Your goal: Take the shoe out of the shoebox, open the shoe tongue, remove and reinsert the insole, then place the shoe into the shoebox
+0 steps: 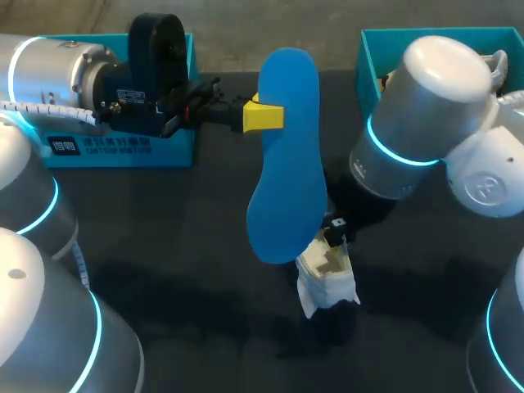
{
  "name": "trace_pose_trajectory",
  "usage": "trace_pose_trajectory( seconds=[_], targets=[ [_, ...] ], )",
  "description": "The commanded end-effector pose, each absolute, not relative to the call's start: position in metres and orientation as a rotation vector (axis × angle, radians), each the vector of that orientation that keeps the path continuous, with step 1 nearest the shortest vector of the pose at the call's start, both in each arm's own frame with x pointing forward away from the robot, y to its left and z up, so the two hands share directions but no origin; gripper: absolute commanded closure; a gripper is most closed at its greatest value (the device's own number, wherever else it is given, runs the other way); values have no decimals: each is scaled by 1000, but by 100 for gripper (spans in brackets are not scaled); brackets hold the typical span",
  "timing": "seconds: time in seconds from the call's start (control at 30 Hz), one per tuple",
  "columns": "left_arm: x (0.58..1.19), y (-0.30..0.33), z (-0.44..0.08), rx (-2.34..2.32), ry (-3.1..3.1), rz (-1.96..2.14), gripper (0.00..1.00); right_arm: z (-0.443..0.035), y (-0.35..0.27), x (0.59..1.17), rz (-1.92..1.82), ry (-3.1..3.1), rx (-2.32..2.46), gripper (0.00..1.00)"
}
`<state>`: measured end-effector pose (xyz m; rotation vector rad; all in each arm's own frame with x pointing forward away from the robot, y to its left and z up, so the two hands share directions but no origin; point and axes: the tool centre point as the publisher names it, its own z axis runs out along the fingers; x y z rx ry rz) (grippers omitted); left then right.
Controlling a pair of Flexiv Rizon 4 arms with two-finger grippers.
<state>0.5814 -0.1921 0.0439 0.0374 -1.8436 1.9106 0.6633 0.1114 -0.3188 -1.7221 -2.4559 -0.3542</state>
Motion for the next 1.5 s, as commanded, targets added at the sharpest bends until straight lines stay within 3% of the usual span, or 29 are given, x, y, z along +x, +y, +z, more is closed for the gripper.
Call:
trace_pose_trajectory(
  seconds=[0.03,1.5],
  targets=[
    [581,-193,43,38,-1843,1912,100,-326,117,654,-437,-2411,-1868,100],
    [581,-193,43,38,-1843,1912,100,-395,137,674,-231,-2221,-1948,100]
  ],
)
